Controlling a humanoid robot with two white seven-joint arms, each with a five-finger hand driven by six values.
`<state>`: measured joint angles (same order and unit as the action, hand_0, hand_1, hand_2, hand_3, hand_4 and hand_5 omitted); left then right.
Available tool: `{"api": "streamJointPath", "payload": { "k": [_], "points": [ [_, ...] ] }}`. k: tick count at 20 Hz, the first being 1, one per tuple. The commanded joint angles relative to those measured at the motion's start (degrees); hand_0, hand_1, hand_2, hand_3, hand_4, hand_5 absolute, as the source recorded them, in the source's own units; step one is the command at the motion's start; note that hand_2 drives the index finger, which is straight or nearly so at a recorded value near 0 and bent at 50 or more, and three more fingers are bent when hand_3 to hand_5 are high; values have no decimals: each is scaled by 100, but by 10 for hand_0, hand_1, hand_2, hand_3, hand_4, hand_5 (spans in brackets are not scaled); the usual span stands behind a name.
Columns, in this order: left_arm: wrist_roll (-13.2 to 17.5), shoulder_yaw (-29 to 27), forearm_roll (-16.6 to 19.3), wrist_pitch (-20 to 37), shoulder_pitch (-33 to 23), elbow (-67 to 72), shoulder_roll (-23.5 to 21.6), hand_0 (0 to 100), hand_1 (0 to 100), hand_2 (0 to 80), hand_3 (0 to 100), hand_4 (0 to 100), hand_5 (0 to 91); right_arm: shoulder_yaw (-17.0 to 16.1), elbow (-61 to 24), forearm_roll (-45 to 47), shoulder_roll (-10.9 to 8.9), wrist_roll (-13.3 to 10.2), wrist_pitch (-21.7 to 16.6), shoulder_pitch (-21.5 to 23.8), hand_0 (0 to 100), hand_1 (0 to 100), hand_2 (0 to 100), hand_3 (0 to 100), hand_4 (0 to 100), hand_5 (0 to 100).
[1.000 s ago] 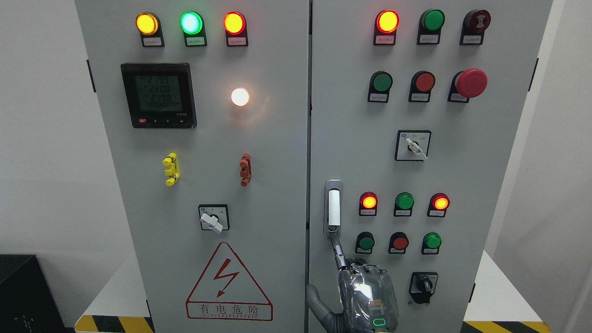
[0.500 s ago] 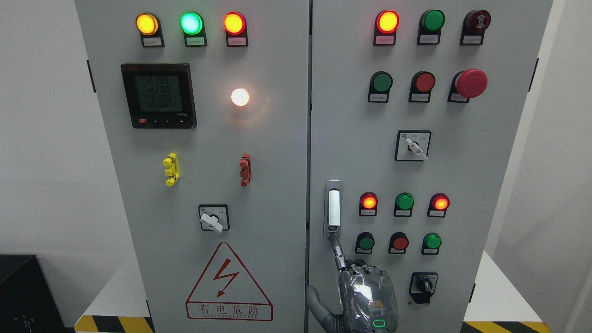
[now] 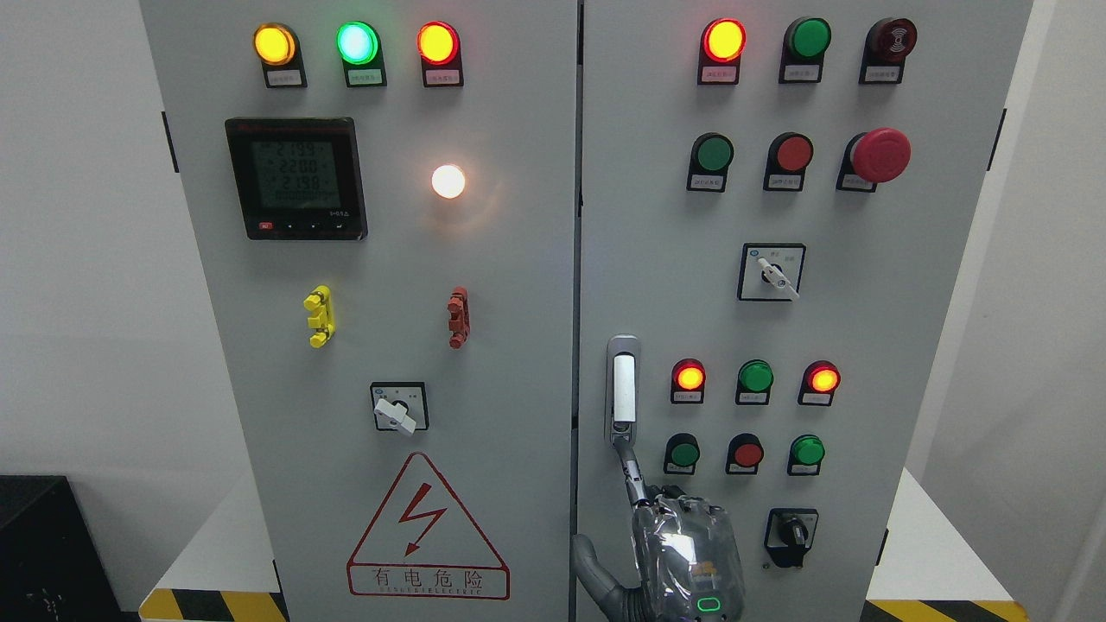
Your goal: Release door handle
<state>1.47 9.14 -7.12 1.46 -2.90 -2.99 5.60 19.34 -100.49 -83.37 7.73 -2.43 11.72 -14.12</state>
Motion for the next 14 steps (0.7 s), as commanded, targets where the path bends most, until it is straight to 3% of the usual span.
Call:
{"api": "streamJointPath", "payload": {
  "k": [1,14],
  "points": [
    [2,0,0,21,0,0,2,0,0,44,107,4,0,9,-216,-4,0,-12,-3,-12,324,236,0,743,731,780],
    [2,0,0,12,0,0,2,0,0,43,108,4,0,26,-375,5,0,-12,-3,41,324,237,0,743,731,780]
  ]
}}
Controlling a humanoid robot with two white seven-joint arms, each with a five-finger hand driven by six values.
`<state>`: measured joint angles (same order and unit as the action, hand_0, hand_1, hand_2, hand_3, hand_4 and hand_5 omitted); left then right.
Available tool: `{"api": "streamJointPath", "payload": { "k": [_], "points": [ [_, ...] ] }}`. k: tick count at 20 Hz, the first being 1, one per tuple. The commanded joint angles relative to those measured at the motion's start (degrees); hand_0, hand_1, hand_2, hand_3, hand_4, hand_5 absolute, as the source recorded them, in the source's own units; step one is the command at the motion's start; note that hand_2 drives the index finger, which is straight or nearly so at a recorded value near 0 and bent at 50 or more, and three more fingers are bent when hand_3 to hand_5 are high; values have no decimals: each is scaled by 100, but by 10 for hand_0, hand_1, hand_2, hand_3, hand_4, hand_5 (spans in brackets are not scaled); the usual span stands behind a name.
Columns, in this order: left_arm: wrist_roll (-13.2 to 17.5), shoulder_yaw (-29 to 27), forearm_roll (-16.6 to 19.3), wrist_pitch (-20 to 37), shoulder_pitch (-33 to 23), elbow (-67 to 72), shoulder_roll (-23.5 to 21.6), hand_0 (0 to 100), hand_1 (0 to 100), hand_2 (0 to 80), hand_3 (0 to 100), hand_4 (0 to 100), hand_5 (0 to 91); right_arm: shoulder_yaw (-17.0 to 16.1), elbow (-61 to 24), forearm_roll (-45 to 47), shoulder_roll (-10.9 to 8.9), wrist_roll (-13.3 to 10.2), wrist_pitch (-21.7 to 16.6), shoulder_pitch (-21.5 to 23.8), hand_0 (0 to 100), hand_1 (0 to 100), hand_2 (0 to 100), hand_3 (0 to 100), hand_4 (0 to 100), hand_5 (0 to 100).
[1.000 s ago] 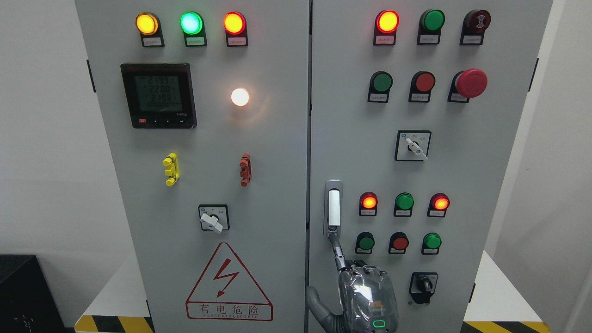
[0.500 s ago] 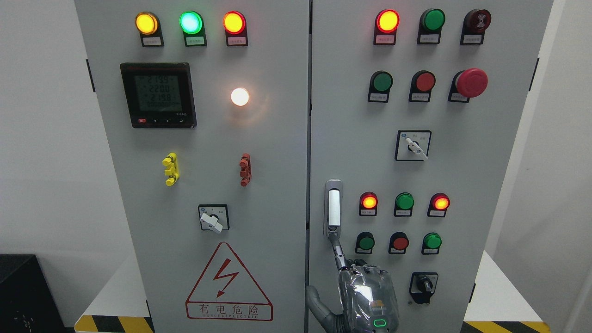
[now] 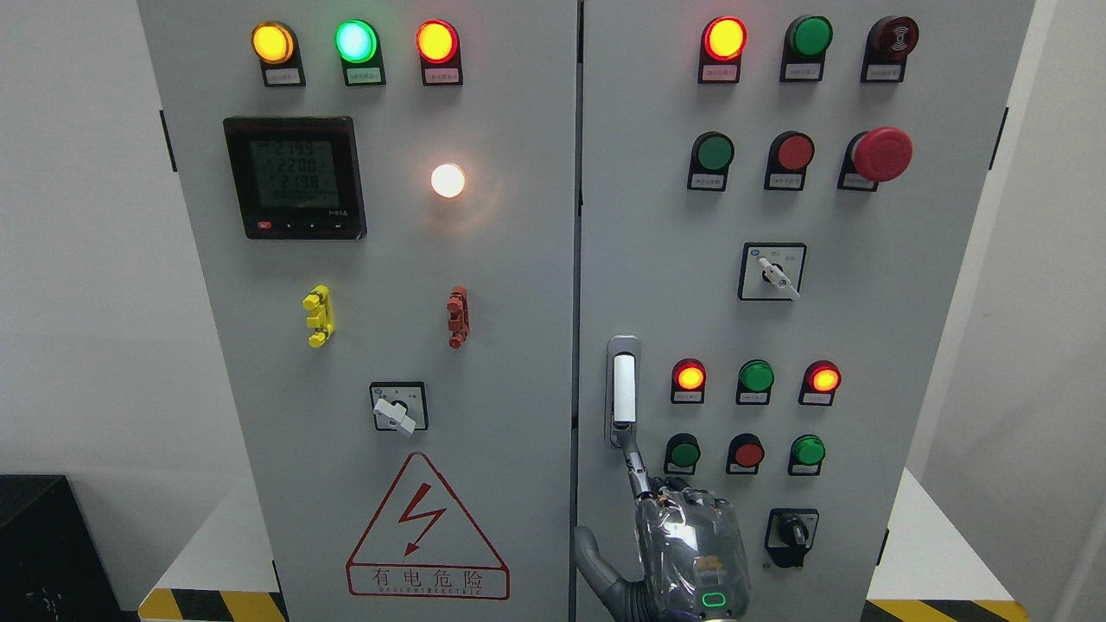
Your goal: Release door handle
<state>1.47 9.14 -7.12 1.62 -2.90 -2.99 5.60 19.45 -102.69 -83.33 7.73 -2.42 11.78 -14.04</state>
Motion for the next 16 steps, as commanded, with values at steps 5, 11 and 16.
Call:
{"api": "streamJointPath", "payload": {
  "k": [5,11,16],
  "points": [
    [2,0,0,-3,0,0,3,0,0,44,108,4,0,-11,-269,36,0,-22,-9,191,326,239,0,740,733,781],
    [2,0,0,5,0,0,3,0,0,45,105,4,0,-81,-357,53,0,-66,-18,270,353,250,180,711,713,771],
    [2,0,0,5,0,0,-6,0,0,45,107,4,0,-134,-533,361,0,-66,-9,341,320,276,251,689,697,748]
  ]
}}
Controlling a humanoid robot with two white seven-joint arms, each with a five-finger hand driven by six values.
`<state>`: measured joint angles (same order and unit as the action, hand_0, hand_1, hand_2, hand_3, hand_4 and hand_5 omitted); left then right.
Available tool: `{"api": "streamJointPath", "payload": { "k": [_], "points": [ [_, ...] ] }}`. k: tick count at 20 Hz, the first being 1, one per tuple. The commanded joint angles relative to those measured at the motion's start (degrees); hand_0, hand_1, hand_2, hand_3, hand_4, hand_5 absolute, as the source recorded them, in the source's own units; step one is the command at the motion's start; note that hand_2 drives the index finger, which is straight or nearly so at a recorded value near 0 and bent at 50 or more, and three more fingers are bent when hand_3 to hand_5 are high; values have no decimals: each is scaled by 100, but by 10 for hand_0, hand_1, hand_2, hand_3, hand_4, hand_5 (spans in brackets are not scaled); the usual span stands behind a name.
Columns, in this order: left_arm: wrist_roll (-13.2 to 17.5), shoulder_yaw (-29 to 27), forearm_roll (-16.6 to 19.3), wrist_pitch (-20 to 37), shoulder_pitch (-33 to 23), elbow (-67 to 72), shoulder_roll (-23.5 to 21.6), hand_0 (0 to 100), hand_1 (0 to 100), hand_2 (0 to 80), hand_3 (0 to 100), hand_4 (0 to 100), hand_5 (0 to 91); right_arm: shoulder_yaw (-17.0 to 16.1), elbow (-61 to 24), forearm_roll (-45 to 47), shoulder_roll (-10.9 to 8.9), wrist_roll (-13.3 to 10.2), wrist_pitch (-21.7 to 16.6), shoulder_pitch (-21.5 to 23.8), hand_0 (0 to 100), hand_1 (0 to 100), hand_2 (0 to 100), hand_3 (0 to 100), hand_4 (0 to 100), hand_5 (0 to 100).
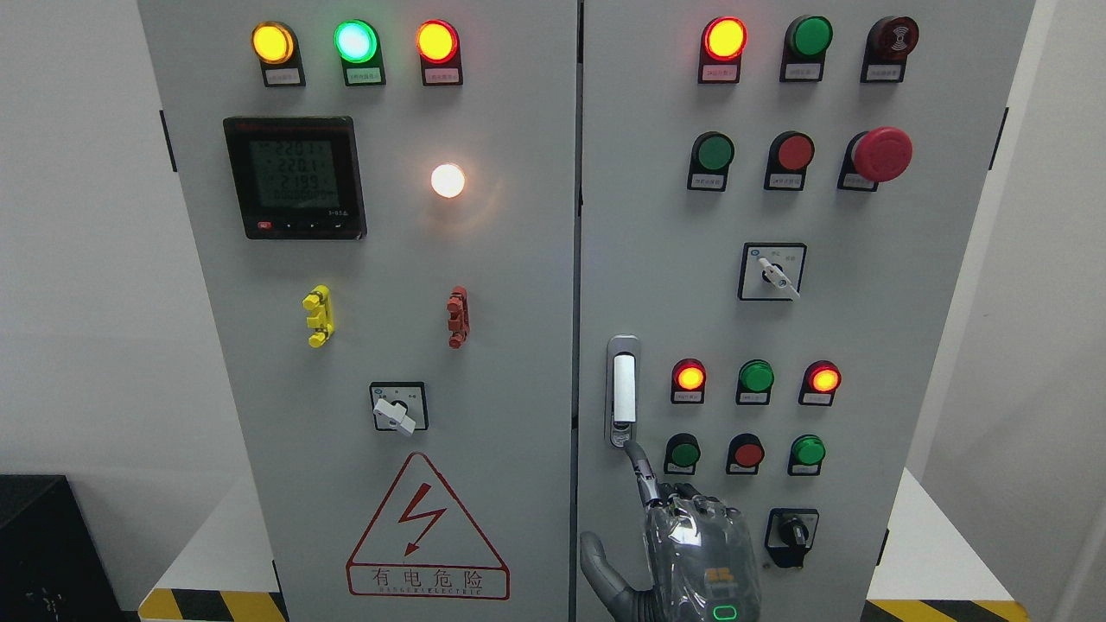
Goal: Release door handle
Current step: 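Move the right hand up alongside the silver handle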
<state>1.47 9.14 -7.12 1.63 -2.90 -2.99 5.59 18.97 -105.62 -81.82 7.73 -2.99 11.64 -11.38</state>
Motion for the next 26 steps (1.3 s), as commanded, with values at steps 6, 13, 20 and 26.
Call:
{"api": "streamJointPath", "payload": {
  "k": [6,13,20,26],
  "points": [
    [3,0,0,-5,0,0,3,0,0,44,108,4,0,-113,-363,211,0,44,-12,57,277,299,331,690,666,711],
    [3,0,0,-5,0,0,3,0,0,43,106,4,0,-148,-346,202,-9,62,-12,-83,239,300,572,774,652,676],
    [3,0,0,-5,0,0,-6,0,0,43,106,4,0,-271,-354,202,0,387,5,-241,236,311,689,925,738,686],
    [3,0,0,-5,0,0,3,0,0,44,105,4,0,-280,-328,202,0,414,128,-452,224,332,709,953,751,700]
  ]
}}
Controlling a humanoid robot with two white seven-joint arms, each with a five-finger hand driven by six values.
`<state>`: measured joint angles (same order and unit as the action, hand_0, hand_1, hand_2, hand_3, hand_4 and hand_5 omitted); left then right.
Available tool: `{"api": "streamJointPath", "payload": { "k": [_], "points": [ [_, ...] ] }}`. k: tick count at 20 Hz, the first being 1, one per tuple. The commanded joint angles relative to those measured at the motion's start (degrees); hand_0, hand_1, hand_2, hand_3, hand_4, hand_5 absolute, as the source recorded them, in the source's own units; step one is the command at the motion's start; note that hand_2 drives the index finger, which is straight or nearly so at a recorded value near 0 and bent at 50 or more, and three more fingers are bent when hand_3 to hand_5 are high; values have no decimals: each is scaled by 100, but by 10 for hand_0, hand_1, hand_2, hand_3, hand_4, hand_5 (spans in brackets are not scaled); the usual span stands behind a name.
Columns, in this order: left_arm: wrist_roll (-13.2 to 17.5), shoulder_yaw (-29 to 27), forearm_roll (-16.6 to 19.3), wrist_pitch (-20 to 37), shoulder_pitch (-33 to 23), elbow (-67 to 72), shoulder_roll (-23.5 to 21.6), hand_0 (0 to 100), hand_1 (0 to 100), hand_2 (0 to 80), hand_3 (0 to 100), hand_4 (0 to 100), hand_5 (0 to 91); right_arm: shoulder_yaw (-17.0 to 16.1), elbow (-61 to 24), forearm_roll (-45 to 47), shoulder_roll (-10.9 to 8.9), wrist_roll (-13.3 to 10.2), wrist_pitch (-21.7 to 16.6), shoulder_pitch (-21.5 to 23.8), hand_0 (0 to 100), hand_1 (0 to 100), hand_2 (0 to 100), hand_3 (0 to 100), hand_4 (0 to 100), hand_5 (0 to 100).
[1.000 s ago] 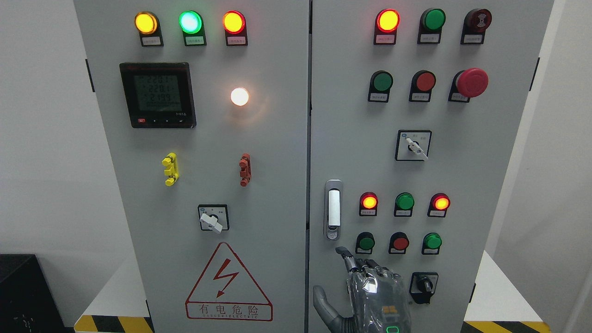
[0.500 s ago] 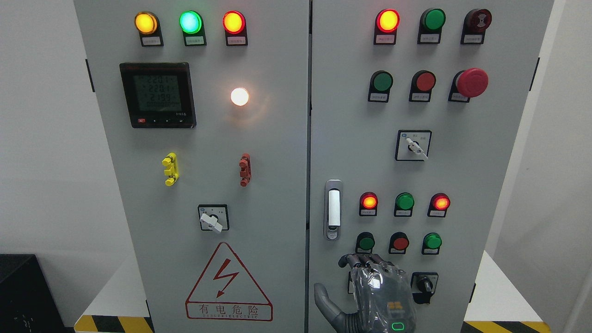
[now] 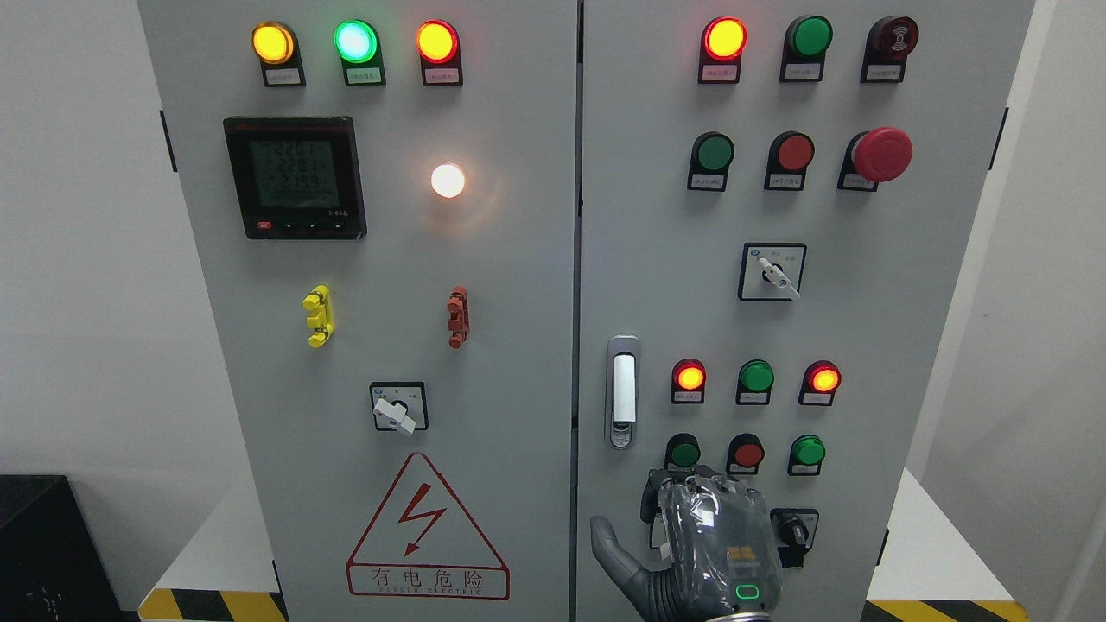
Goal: Release door handle
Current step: 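Move the right hand up alongside the silver handle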
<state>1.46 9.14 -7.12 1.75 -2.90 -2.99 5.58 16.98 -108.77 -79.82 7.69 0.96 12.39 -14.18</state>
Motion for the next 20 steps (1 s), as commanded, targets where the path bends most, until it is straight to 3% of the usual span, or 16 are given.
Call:
{"api": "streamJointPath", "payload": {
  "k": [1,5,8,20],
  "points": [
    [3,0,0,-17,0,0,4,0,0,44,105,4,0,-81,-4,1,4,18,53,-225,222,335,711,953,752,701],
    [3,0,0,-8,0,0,-5,0,0,43,106,4,0,-81,14,1,4,36,71,-419,206,349,712,957,757,704],
    [3,0,0,-17,0,0,4,0,0,43,106,4,0,-81,67,1,4,220,202,-585,200,355,712,957,758,704],
    [3,0,0,-8,0,0,4,0,0,44,107,5,0,-10,128,10,4,229,300,-806,192,365,702,952,759,708]
  ]
}}
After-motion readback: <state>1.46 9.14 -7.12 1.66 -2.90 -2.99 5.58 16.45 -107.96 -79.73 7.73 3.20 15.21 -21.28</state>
